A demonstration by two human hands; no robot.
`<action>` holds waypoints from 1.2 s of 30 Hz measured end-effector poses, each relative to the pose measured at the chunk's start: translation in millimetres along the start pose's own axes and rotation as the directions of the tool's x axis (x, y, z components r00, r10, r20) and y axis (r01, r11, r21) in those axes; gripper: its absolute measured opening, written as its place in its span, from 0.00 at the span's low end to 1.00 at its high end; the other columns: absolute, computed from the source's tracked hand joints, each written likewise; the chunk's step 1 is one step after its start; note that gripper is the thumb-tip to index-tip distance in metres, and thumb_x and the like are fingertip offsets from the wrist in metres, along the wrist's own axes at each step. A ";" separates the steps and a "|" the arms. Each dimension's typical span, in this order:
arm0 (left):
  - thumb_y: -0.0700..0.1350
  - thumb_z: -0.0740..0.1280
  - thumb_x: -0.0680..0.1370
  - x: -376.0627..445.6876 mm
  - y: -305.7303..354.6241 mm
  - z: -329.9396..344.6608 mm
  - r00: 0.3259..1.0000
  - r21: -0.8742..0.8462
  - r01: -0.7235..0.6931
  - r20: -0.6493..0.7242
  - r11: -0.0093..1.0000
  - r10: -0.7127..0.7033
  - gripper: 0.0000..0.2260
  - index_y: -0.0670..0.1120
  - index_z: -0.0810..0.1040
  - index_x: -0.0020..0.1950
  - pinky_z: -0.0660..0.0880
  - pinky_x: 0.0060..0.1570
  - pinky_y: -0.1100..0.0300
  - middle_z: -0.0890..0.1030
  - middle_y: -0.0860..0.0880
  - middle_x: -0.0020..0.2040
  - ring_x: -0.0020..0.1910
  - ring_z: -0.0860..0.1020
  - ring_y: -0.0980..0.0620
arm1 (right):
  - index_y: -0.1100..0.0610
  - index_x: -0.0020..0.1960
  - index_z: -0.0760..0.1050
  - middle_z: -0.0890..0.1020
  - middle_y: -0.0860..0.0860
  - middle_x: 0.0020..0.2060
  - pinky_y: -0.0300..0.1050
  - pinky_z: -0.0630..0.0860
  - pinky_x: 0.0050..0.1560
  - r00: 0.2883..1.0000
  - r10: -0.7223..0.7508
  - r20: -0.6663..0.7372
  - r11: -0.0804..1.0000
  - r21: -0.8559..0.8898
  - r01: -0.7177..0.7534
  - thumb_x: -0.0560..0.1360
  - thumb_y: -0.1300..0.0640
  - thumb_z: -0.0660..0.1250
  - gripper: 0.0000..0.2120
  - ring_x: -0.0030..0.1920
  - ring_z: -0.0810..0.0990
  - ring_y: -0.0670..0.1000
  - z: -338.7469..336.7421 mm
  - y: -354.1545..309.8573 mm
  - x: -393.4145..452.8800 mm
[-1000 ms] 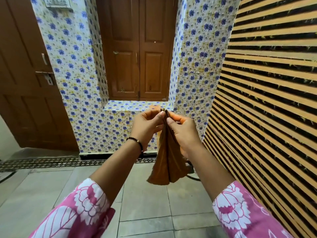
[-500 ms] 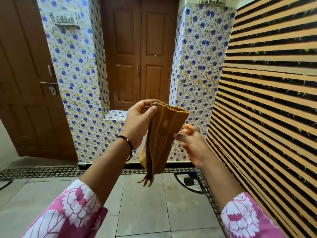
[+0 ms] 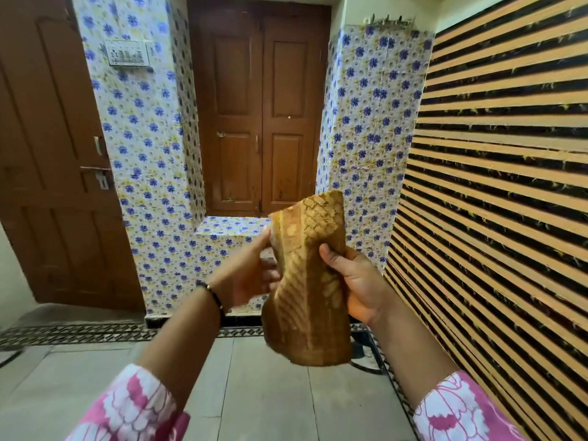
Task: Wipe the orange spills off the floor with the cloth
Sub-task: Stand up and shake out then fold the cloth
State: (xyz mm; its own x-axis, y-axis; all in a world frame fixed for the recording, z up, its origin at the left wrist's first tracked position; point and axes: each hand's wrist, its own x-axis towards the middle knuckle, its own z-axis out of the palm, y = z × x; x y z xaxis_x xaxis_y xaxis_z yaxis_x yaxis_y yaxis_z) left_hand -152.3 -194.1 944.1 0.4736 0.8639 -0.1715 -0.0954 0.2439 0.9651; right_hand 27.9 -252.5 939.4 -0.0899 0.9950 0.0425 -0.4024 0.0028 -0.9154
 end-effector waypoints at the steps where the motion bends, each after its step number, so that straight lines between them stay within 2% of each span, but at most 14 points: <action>1: 0.64 0.55 0.77 -0.2 -10.8 2.0 0.996 -0.036 0.068 0.058 0.997 -0.066 0.25 0.47 0.75 0.59 0.73 0.46 0.55 0.78 0.44 0.47 0.46 0.76 0.46 | 0.63 0.55 0.78 0.84 0.61 0.49 0.56 0.79 0.53 1.000 -0.007 -0.019 0.999 0.038 0.007 0.69 0.56 0.68 0.17 0.49 0.83 0.59 -1.7 -0.6 2.2; 5: 0.58 0.63 0.77 -0.3 -32.6 7.2 0.991 -0.145 0.036 0.132 0.989 -0.017 0.22 0.48 0.70 0.67 0.78 0.44 0.53 0.80 0.42 0.57 0.52 0.81 0.44 | 0.63 0.52 0.78 0.84 0.58 0.43 0.52 0.81 0.46 0.997 0.028 -0.074 0.994 0.103 -0.020 0.69 0.57 0.68 0.14 0.45 0.84 0.56 -16.5 0.0 7.0; 9: 0.55 0.74 0.68 0.4 -34.3 6.5 0.986 -0.138 0.036 0.165 0.990 -0.013 0.32 0.54 0.67 0.70 0.76 0.52 0.48 0.77 0.43 0.64 0.58 0.78 0.43 | 0.65 0.58 0.75 0.82 0.62 0.50 0.56 0.80 0.50 0.991 0.092 -0.093 0.994 0.064 -0.086 0.69 0.57 0.69 0.20 0.51 0.82 0.60 -24.6 0.0 8.9; 11: 0.51 0.72 0.69 -0.8 -34.9 8.6 0.981 -0.129 0.048 0.193 0.990 -0.022 0.28 0.57 0.69 0.67 0.77 0.54 0.47 0.77 0.45 0.63 0.56 0.79 0.44 | 0.65 0.57 0.75 0.83 0.63 0.49 0.56 0.80 0.49 0.988 0.124 -0.093 0.992 0.044 -0.120 0.69 0.59 0.69 0.18 0.50 0.82 0.61 -24.7 -1.1 10.5; 14: 0.42 0.69 0.71 0.4 -32.3 9.0 0.985 -0.223 -0.076 0.134 0.972 0.107 0.22 0.57 0.73 0.64 0.79 0.43 0.52 0.82 0.44 0.52 0.45 0.80 0.47 | 0.66 0.55 0.74 0.83 0.60 0.42 0.51 0.82 0.41 0.983 0.153 -0.099 0.988 0.019 -0.152 0.69 0.61 0.69 0.17 0.42 0.84 0.57 -26.5 -4.7 13.1; 17: 0.39 0.66 0.75 1.5 -29.2 8.0 0.959 -0.046 -0.283 -0.018 0.958 0.282 0.14 0.50 0.79 0.59 0.78 0.39 0.60 0.82 0.44 0.50 0.46 0.80 0.49 | 0.66 0.58 0.73 0.83 0.57 0.40 0.46 0.80 0.33 0.977 0.192 -0.090 0.966 -0.157 -0.204 0.74 0.63 0.67 0.14 0.38 0.83 0.53 -26.7 -10.6 12.7; 19: 0.38 0.65 0.76 2.5 -30.0 7.2 0.928 0.077 -0.364 -0.061 0.928 0.369 0.10 0.47 0.81 0.55 0.78 0.40 0.61 0.82 0.43 0.52 0.51 0.80 0.48 | 0.64 0.65 0.68 0.82 0.61 0.50 0.50 0.81 0.38 0.976 0.203 -0.081 0.936 -0.275 -0.218 0.72 0.68 0.68 0.22 0.45 0.83 0.56 -26.9 -12.1 14.1; 21: 0.36 0.65 0.77 2.5 -30.8 7.3 0.915 0.070 -0.388 -0.094 0.919 0.393 0.09 0.45 0.82 0.52 0.78 0.39 0.62 0.83 0.44 0.50 0.50 0.80 0.49 | 0.53 0.71 0.59 0.75 0.65 0.60 0.54 0.80 0.47 0.982 0.163 -0.094 0.929 -0.322 -0.184 0.68 0.74 0.69 0.38 0.53 0.80 0.61 -30.2 -12.5 17.6; 23: 0.35 0.64 0.77 2.6 -30.1 4.2 0.898 0.079 -0.407 -0.144 0.910 0.415 0.10 0.46 0.82 0.50 0.77 0.39 0.64 0.83 0.45 0.48 0.49 0.80 0.50 | 0.43 0.70 0.57 0.74 0.66 0.59 0.56 0.78 0.52 0.992 0.124 -0.039 0.934 -0.332 -0.129 0.66 0.76 0.69 0.44 0.55 0.79 0.62 -31.5 -15.5 16.2; 26: 0.34 0.66 0.75 -0.2 -26.9 -2.7 0.898 0.142 -0.408 -0.119 0.902 0.424 0.13 0.49 0.81 0.54 0.77 0.42 0.64 0.82 0.47 0.51 0.50 0.80 0.51 | 0.53 0.65 0.69 0.80 0.63 0.55 0.53 0.79 0.51 0.996 0.058 0.074 0.950 -0.310 -0.032 0.65 0.75 0.69 0.33 0.53 0.81 0.59 -28.9 -14.6 8.7; 28: 0.32 0.69 0.72 -4.5 -24.5 -5.7 0.896 0.249 -0.409 -0.070 0.878 0.438 0.20 0.50 0.78 0.60 0.78 0.45 0.63 0.81 0.48 0.53 0.52 0.80 0.53 | 0.58 0.59 0.75 0.80 0.60 0.55 0.48 0.81 0.49 0.999 -0.031 0.008 0.936 -0.350 0.032 0.66 0.77 0.68 0.25 0.52 0.82 0.56 -27.1 -8.5 7.0; 32: 0.35 0.70 0.72 -13.1 -19.4 -7.8 0.845 0.611 -0.388 -0.064 0.690 0.531 0.22 0.49 0.73 0.64 0.78 0.46 0.64 0.79 0.54 0.51 0.50 0.79 0.59 | 0.56 0.55 0.78 0.84 0.52 0.47 0.47 0.81 0.48 0.956 -0.262 -0.129 0.758 -0.640 0.122 0.67 0.74 0.71 0.21 0.49 0.84 0.52 -24.5 3.7 9.8; 34: 0.38 0.71 0.73 -14.8 -21.6 -10.6 0.781 0.776 -0.345 -0.075 0.528 0.620 0.20 0.49 0.74 0.63 0.78 0.49 0.62 0.79 0.54 0.50 0.50 0.78 0.56 | 0.51 0.51 0.79 0.84 0.49 0.43 0.47 0.82 0.46 0.919 -0.376 -0.121 0.635 -0.756 0.161 0.67 0.70 0.73 0.18 0.42 0.84 0.48 -21.8 7.0 8.6; 36: 0.40 0.71 0.73 -19.1 -27.2 -11.5 0.694 0.841 -0.340 -0.077 0.421 0.716 0.16 0.49 0.76 0.59 0.76 0.48 0.62 0.79 0.54 0.47 0.47 0.78 0.55 | 0.47 0.46 0.79 0.84 0.47 0.41 0.40 0.80 0.44 0.886 -0.459 -0.063 0.524 -0.825 0.213 0.69 0.66 0.73 0.14 0.40 0.83 0.44 -16.1 8.7 4.1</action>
State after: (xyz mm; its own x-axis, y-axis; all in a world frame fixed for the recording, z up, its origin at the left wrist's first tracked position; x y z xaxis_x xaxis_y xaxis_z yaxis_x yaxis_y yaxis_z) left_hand -168.7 -212.1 918.9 0.1925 0.8080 0.5568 0.5350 -0.5621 0.6307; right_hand 38.7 -246.8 925.2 0.1627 0.8866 0.4330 0.5213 0.2954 -0.8006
